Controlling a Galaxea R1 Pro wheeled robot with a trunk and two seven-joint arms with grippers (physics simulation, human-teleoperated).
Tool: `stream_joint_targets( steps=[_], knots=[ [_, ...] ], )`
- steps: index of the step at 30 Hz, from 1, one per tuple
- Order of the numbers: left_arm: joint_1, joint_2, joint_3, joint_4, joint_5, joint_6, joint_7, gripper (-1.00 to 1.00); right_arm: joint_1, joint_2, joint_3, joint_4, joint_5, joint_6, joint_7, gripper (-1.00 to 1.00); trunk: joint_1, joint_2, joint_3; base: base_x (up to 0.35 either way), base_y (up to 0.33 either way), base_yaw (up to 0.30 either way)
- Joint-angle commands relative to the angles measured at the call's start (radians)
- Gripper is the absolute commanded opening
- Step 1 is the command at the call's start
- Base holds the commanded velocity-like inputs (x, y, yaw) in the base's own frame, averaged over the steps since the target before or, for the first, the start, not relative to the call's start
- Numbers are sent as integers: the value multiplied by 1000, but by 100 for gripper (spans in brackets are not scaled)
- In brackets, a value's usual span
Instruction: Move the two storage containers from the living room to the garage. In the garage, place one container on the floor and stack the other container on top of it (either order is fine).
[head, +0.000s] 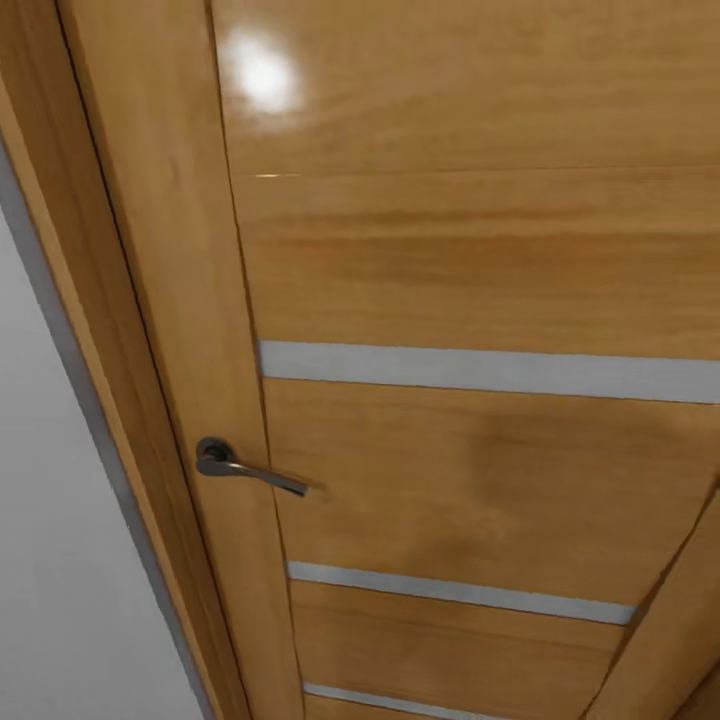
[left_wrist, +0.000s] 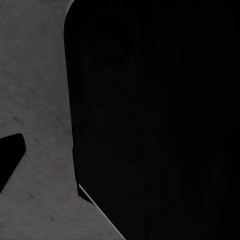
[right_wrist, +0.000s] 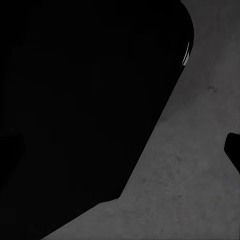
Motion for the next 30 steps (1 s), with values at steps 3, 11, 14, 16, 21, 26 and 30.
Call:
stream_joint_targets(
  steps=[3,11,14,16,21,26,30],
  knots=[
    [0,0,0,0,0,0,1,100,0,0,4,0,0,1,0,100,0,0,1,0,0,-211],
    [0,0,0,0,0,0,1,100,0,0,4,0,0,0,-1,100,0,0,6,0,0,-205],
    [0,0,1,0,0,0,1,100,0,0,4,0,0,1,-1,100,0,0,8,0,0,-179],
    [0,0,2,0,0,0,1,100,0,0,4,0,0,1,-1,100,0,0,9,0,0,-113],
    [0,0,2,0,0,0,1,100,0,0,4,0,0,-1,-1,100,0,0,10,0,0,-30],
    [0,0,2,0,0,-1,1,100,0,0,4,0,0,0,0,100,0,0,10,-140,0,-5],
    [0,0,2,0,0,0,1,100,0,0,4,0,0,0,-1,100,0,0,10,-263,0,-1]
  ],
)
